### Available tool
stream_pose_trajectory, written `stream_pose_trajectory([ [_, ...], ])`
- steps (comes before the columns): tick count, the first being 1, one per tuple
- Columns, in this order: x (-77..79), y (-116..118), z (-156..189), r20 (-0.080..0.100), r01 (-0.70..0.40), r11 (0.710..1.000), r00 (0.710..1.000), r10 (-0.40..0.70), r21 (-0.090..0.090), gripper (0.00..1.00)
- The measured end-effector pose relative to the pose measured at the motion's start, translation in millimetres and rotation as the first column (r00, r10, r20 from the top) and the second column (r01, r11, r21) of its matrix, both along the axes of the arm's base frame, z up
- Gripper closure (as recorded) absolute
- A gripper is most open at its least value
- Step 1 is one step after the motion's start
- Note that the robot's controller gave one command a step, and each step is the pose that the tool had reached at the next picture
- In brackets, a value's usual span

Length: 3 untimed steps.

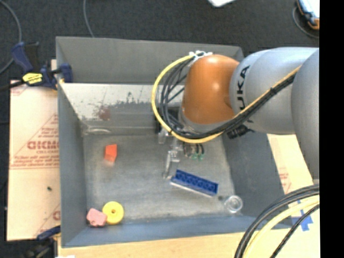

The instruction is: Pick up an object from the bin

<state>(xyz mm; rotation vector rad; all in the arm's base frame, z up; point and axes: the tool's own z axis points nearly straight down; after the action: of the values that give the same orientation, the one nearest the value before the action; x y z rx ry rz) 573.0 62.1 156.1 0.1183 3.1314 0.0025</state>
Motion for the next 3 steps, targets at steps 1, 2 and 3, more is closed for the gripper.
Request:
stream_pose_trajectory([
  [1,0.0,0.2,0.0,0.000,0.001,1.000,1.000,-0.001,0.001,0.00],
  [2,11.1,-51.2,-53.4,-0.002,-0.048,0.999,0.999,0.048,-0.003,0.00],
  [3,-2.3,-83.4,-35.3,-0.001,0.068,0.998,0.998,-0.068,0.001,0.00],
])
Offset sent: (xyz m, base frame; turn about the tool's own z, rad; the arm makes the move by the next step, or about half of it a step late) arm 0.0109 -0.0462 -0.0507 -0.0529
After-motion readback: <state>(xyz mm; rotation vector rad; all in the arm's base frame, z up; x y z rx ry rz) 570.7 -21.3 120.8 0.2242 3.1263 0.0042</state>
